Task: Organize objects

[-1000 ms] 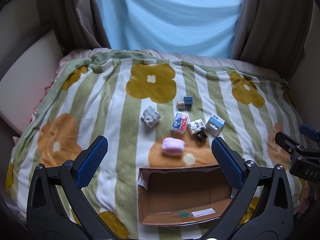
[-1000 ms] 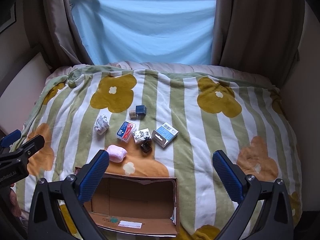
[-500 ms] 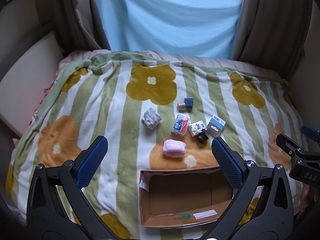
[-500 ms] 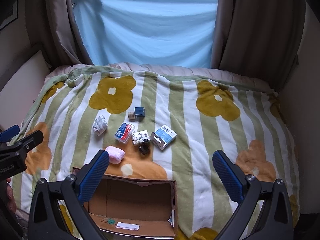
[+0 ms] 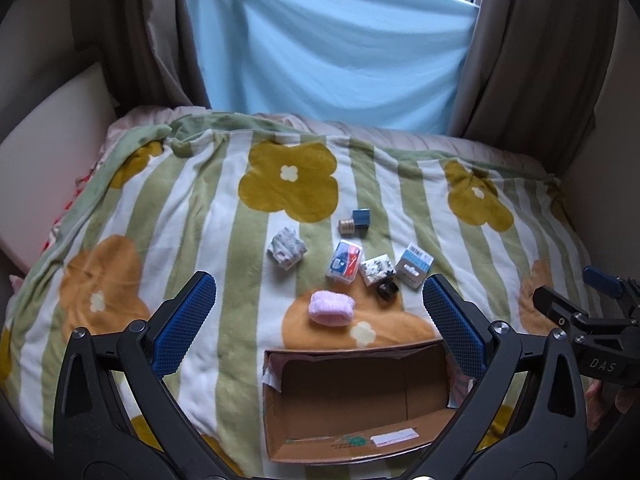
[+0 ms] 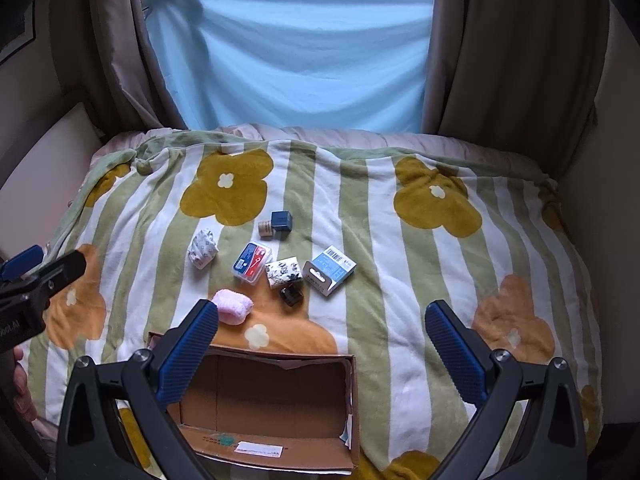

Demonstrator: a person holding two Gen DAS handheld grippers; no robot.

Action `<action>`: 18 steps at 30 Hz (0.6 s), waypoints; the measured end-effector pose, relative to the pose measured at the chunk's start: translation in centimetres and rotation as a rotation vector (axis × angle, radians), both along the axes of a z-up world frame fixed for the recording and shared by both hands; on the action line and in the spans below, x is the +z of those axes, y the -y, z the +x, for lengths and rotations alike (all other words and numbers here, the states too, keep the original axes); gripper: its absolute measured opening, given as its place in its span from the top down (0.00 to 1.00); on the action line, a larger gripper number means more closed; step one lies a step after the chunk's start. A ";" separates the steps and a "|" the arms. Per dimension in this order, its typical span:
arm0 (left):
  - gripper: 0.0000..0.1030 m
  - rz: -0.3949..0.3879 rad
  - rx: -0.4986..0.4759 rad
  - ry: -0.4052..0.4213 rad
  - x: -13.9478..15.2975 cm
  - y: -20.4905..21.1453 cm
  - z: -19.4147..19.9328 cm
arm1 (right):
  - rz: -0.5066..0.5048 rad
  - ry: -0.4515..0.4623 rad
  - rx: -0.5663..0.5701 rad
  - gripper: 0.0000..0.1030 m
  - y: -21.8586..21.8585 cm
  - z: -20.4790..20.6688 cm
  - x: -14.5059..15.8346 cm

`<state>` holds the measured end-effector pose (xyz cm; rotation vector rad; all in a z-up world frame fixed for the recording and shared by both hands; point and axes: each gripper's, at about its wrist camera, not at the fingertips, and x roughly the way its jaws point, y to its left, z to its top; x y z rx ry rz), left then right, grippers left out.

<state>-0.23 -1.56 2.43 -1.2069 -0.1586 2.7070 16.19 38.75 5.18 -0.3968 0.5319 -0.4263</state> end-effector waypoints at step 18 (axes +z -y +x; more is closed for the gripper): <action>0.00 -0.028 -0.043 0.060 -1.6 0.4 -1.7 | 0.044 -0.052 -0.052 0.01 1.1 2.0 0.1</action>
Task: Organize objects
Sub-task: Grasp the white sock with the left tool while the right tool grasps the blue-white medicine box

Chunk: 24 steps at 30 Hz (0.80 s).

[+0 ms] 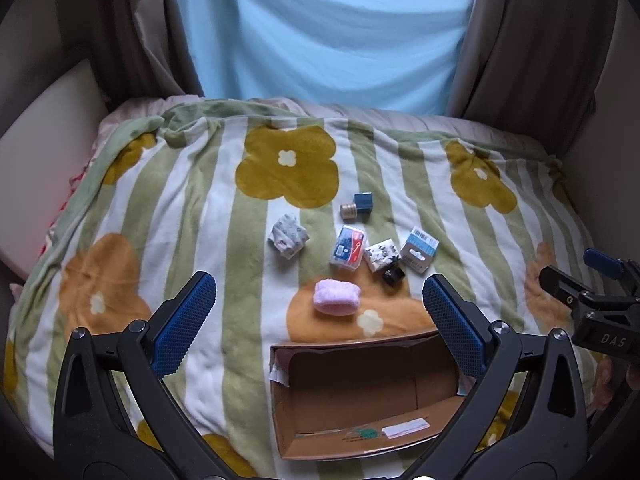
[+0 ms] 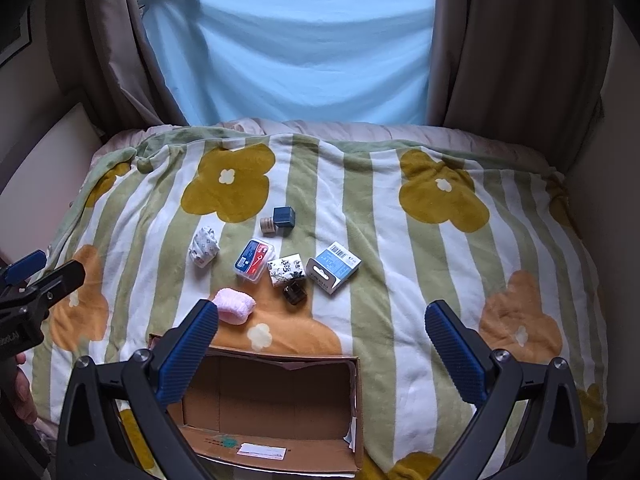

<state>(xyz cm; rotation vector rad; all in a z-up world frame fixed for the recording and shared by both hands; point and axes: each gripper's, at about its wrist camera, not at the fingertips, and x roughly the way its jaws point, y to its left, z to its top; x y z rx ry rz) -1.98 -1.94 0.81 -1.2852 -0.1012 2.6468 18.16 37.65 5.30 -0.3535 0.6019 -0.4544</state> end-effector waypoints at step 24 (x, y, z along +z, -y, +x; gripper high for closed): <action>0.01 -0.027 0.070 0.225 -13.0 -0.2 -14.9 | 0.377 -0.121 -0.281 0.01 12.5 13.4 -3.0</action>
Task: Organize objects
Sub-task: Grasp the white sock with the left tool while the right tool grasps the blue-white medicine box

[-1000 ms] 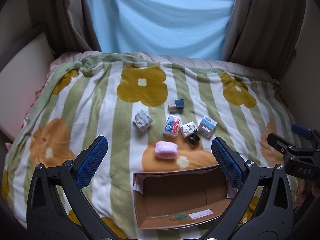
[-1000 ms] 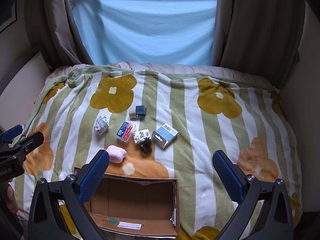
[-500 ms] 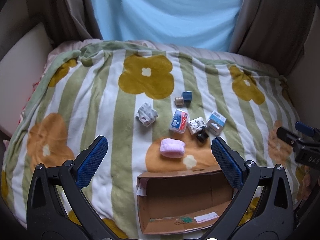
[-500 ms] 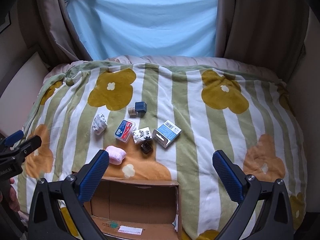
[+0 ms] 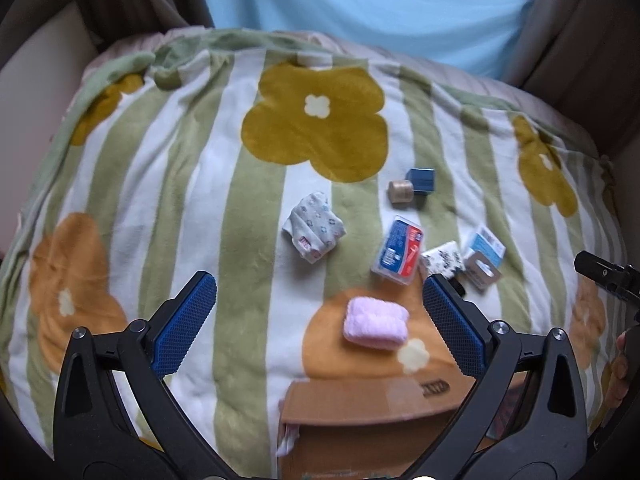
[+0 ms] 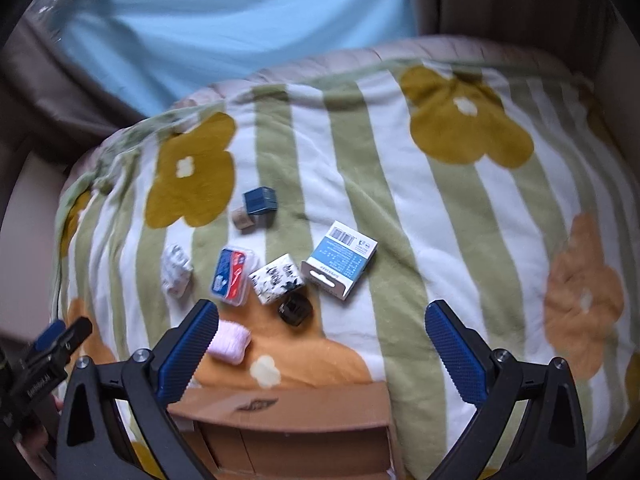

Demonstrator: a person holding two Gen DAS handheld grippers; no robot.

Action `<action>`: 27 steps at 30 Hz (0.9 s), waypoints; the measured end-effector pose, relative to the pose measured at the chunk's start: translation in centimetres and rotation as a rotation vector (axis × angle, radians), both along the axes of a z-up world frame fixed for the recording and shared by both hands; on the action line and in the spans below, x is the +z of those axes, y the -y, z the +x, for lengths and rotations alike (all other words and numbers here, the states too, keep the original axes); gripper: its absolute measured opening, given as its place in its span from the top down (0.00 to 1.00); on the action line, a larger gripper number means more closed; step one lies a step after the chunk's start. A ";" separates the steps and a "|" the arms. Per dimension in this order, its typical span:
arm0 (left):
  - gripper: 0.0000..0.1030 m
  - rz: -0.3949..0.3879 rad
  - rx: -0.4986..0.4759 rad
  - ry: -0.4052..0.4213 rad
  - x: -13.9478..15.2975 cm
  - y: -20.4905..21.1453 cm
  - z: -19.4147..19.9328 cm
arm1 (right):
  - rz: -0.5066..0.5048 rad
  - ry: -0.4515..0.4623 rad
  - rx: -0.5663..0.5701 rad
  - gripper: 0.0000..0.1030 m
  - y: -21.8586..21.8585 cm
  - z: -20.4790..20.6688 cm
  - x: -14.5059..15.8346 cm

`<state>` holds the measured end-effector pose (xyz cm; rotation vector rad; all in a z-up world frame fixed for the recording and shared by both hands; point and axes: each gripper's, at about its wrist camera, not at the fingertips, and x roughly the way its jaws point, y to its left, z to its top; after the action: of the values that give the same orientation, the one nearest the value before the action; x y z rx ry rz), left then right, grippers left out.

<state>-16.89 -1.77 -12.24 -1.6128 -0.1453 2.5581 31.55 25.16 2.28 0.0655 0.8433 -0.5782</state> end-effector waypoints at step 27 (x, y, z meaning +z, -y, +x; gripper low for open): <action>0.46 -0.010 0.068 0.282 -16.9 -2.6 -12.3 | 0.227 -0.132 -0.436 0.27 12.2 10.7 -10.5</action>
<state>-29.22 0.84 -29.15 -1.9981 -0.2144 2.3665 42.30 13.00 -8.18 0.4303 1.0287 -0.8999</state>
